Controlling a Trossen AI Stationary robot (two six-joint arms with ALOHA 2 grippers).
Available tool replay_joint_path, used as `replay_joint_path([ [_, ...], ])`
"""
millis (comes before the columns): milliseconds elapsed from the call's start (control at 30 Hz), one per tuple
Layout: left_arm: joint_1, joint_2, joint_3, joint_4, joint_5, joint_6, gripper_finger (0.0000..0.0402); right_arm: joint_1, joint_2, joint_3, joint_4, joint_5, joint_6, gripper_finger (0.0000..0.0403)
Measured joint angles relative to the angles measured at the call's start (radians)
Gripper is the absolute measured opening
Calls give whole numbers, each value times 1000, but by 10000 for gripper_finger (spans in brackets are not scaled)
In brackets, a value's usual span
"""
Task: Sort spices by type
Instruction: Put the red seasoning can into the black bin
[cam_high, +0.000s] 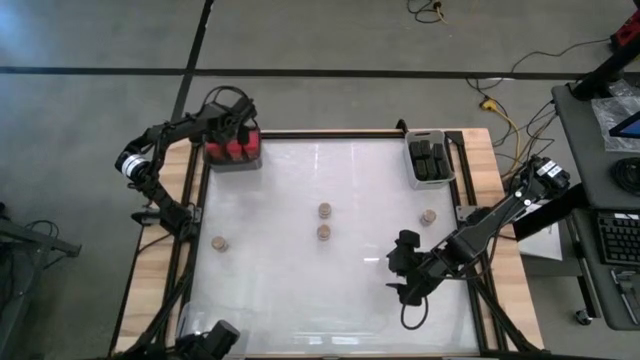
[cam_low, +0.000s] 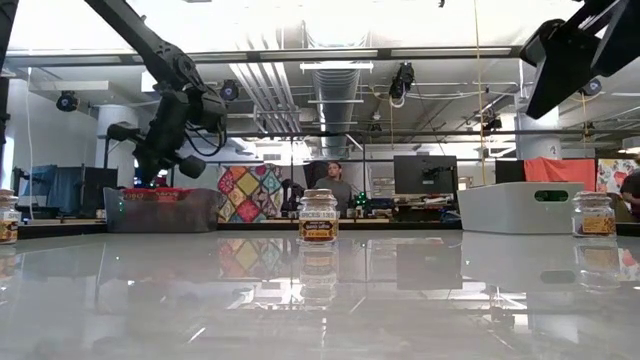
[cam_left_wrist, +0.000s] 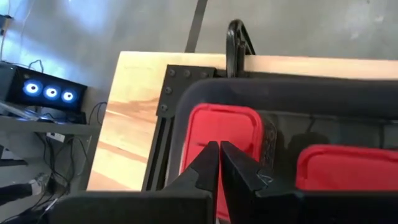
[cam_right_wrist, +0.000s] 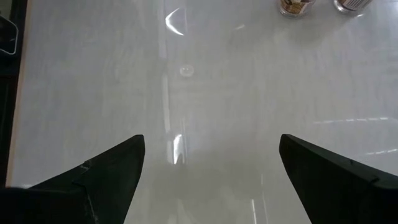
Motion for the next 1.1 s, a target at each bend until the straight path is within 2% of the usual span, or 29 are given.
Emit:
replay_joint_path([
  [600,-8,0,-2,-57,57,-8,0,16,0,0,7,1,4,364],
  [867,-8,11,-8,-9,-25,-26,0,15,0,0,2,10,25,364],
  [1100,-14,54,-5,-44,-45,-3,0,16,0,-1,-1,19,18,364],
])
